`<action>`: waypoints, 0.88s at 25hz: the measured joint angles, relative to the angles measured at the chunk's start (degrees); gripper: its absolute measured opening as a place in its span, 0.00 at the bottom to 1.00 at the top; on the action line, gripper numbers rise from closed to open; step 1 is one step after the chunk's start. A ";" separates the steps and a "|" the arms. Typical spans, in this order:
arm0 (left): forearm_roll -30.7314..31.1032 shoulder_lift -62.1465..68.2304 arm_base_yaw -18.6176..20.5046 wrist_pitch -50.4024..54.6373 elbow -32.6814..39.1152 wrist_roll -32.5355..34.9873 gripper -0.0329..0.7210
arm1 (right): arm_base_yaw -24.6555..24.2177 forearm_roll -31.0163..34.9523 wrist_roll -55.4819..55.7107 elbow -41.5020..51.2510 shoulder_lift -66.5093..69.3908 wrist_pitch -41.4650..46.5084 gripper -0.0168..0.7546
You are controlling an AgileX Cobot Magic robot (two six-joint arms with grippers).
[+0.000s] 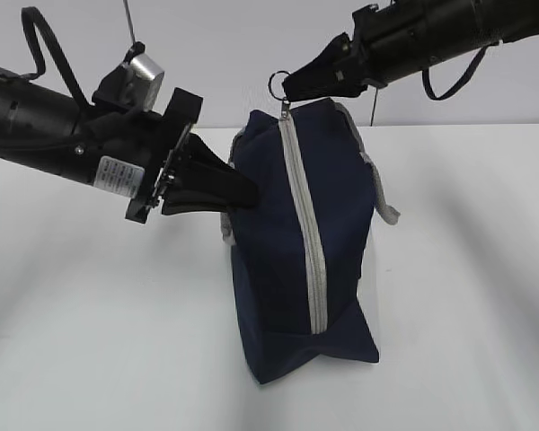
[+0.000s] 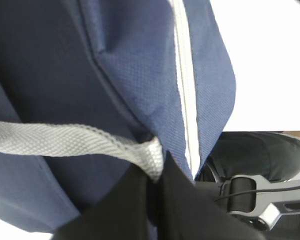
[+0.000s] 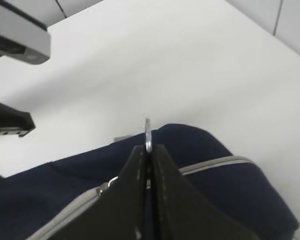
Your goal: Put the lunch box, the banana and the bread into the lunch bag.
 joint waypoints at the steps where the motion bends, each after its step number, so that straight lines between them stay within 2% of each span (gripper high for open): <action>1: 0.22 0.00 0.00 0.06 0.00 0.02 0.05 | 0.00 0.34 0.00 0.00 0.00 -1.31 0.00; 8: 2.03 0.00 0.00 1.20 -0.07 0.40 0.05 | 0.00 1.29 0.23 -1.94 2.22 -5.58 0.00; 22: 4.02 0.00 0.00 4.99 -0.07 2.34 0.05 | -0.23 1.22 2.49 -16.47 16.79 -6.12 0.00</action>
